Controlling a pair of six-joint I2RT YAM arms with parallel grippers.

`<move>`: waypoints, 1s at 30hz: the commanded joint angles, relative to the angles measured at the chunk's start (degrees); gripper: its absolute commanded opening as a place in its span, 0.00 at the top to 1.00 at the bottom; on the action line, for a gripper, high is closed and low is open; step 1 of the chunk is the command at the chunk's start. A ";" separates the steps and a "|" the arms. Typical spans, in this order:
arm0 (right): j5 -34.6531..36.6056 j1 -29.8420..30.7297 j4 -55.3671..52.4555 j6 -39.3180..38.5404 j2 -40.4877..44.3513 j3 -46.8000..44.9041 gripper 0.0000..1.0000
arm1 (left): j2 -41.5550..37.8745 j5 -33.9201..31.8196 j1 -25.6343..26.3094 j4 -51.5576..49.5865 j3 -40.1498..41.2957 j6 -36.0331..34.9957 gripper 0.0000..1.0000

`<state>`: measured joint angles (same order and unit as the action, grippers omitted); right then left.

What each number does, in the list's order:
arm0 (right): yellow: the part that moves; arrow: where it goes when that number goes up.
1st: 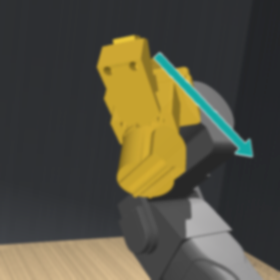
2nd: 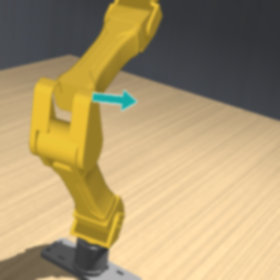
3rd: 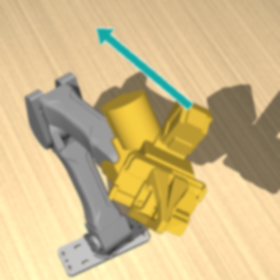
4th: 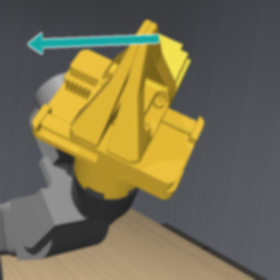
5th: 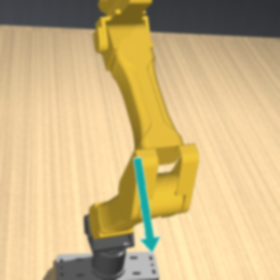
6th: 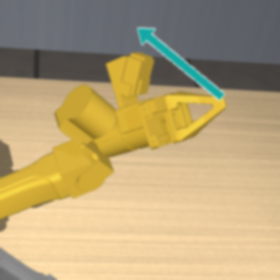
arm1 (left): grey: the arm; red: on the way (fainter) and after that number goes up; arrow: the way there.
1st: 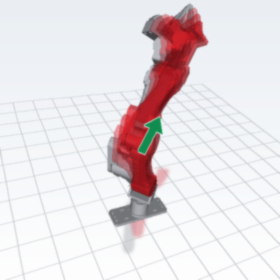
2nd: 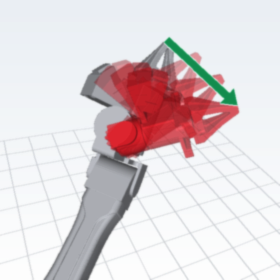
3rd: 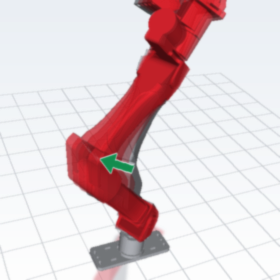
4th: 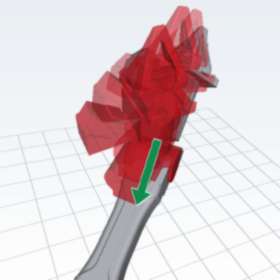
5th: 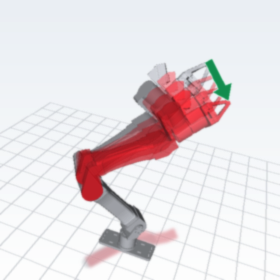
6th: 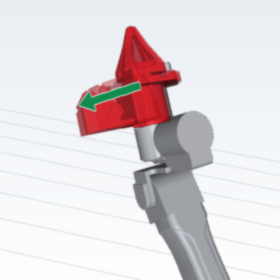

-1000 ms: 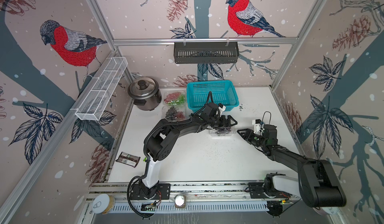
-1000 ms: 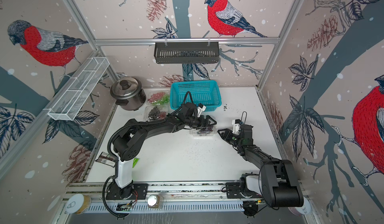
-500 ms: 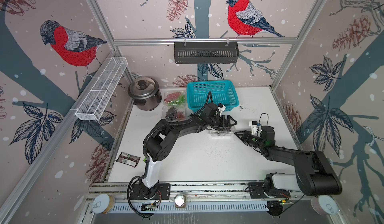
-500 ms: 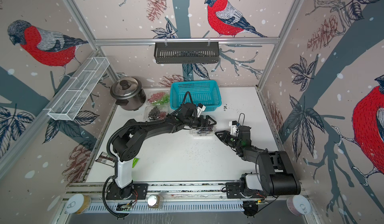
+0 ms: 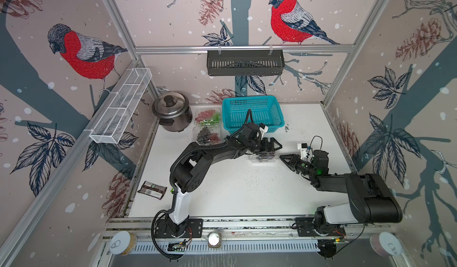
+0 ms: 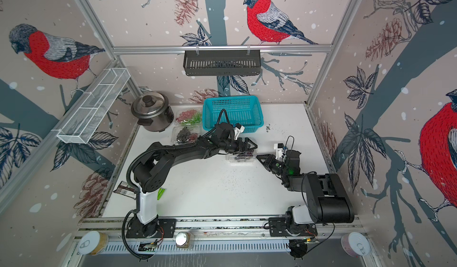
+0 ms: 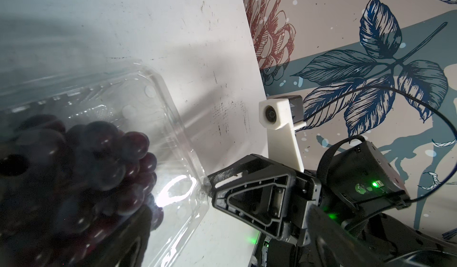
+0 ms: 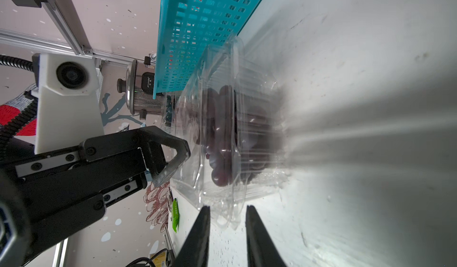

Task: Pack grapes into containers
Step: Close the packing box at the center of the board.

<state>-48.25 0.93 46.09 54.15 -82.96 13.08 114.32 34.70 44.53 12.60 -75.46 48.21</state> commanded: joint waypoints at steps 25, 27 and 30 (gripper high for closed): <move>-5.09 -0.33 19.29 9.22 -10.86 -1.04 0.82 | 0.03 0.16 0.07 -0.31 0.34 0.40 0.03; -4.93 -0.36 19.31 9.07 -11.17 -1.19 0.82 | 0.02 0.24 -0.03 -0.38 0.32 0.40 0.03; -4.86 -0.32 19.63 9.13 -11.76 -1.38 0.84 | 0.11 0.26 0.03 -0.43 0.24 0.31 0.03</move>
<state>-52.62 0.58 63.13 62.85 -94.28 11.90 114.32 34.70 44.53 12.60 -75.31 48.18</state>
